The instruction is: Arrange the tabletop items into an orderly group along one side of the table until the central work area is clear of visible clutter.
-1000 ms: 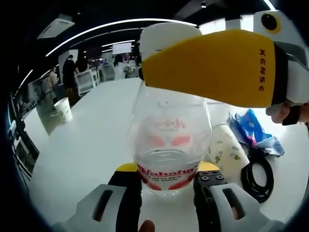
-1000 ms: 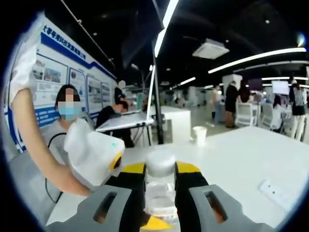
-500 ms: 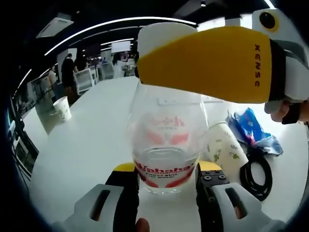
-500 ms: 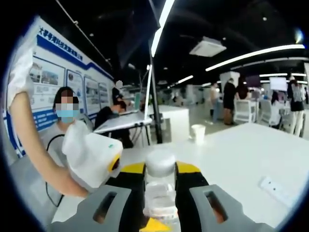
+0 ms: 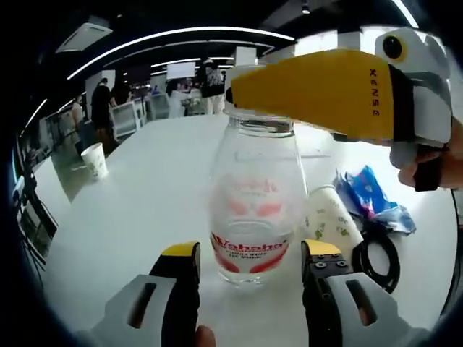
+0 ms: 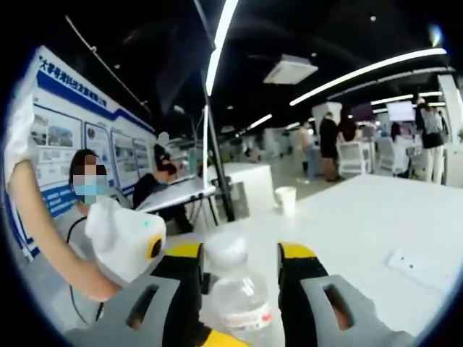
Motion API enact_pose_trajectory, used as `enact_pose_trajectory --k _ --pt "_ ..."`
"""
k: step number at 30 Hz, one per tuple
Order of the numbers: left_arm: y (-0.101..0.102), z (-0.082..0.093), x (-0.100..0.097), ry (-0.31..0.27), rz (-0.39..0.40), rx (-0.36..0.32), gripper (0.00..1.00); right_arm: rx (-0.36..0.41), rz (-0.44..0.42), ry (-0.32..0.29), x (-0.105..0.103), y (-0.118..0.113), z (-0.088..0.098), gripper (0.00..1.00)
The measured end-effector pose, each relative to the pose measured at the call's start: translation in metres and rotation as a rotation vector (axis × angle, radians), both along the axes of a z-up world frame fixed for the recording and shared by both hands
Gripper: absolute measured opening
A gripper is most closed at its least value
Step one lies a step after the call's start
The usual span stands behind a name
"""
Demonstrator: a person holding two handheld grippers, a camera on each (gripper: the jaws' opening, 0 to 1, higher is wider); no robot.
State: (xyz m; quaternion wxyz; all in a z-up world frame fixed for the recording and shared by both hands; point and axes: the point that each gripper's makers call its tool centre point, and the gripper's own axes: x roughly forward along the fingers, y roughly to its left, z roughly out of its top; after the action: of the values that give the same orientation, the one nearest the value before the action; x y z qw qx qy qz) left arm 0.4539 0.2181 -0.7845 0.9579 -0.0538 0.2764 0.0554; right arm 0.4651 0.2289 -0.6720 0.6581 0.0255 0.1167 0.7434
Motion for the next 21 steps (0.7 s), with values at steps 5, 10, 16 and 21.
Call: enact_pose_trajectory --k 5,10,16,21 --pt "-0.002 0.003 -0.001 -0.002 -0.004 0.003 0.56 -0.001 -0.007 -0.011 0.002 -0.008 0.006 0.41" --pt "-0.007 0.008 -0.003 -0.002 -0.023 -0.003 0.65 -0.021 -0.025 -0.015 0.006 -0.02 0.005 0.44" --pt "-0.012 0.012 -0.007 0.011 -0.043 -0.011 0.75 -0.08 -0.045 -0.004 0.007 -0.034 -0.002 0.52" --pt "-0.016 0.016 -0.008 0.014 -0.06 -0.002 0.82 -0.111 -0.06 0.015 0.009 -0.041 -0.006 0.57"
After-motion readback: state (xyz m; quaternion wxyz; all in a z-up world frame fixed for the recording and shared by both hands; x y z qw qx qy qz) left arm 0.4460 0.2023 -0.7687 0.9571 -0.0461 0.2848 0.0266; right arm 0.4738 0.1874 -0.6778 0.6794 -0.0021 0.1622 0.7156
